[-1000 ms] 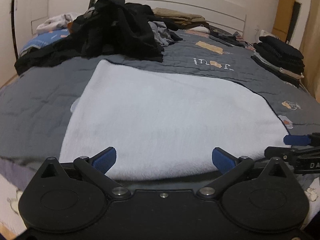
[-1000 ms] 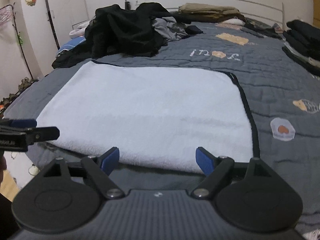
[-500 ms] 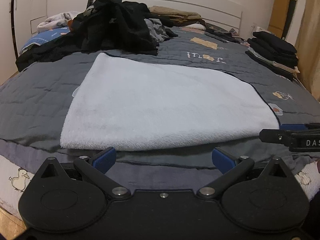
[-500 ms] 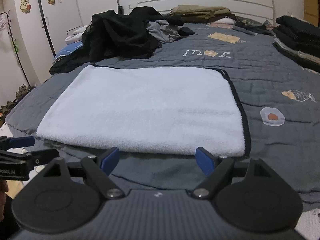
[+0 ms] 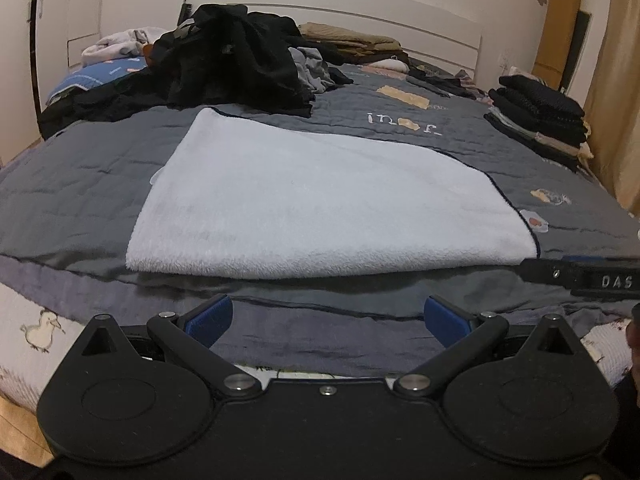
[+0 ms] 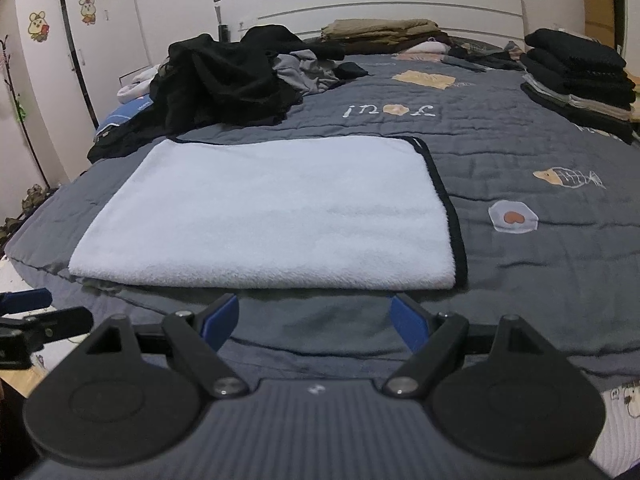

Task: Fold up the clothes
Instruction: 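Withdraw both open grippers from the folded blanket, then move both open grippers over the white blanket's edge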

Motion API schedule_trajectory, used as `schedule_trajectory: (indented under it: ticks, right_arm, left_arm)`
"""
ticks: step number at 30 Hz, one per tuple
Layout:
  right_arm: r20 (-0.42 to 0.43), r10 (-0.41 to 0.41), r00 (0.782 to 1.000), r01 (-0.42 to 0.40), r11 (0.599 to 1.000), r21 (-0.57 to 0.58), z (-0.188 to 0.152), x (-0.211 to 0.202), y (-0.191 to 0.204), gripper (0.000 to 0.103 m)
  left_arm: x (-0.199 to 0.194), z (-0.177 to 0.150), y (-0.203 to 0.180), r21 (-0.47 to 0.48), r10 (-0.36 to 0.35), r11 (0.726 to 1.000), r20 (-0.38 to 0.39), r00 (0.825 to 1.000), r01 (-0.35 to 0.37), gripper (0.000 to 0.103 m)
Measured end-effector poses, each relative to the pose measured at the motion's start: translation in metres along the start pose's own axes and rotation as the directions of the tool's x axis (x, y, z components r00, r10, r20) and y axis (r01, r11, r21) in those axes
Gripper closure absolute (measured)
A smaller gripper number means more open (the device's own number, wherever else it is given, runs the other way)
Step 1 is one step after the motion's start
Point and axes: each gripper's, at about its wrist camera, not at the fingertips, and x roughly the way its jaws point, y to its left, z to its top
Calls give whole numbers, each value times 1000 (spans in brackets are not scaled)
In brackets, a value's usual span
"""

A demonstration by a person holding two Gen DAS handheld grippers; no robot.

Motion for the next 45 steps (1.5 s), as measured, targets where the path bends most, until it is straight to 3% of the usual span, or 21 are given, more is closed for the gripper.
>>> schedule_trajectory:
  ticks: [18,30,38,45]
  right_arm:
    - [23,1,1000,-1,1000,-7,0,0,2,20]
    - [28,38,999,-39,999,31,13,-1,4,20]
    - [40,41,998,-41,999,8,24,-2,7,20]
    - [29,50,998,-50,999,-15,27,-1,11,20]
  left_arm:
    - [6,1,-2,-30,-6,1000,16,1000,7,0]
    - [5,9,12,-153,-18,988,41,999,25,0]
    - [5,12,12,-168,-5,986,55,998,14,0]
    - [7,13,6,-124,15,992,56,998,-8,0]
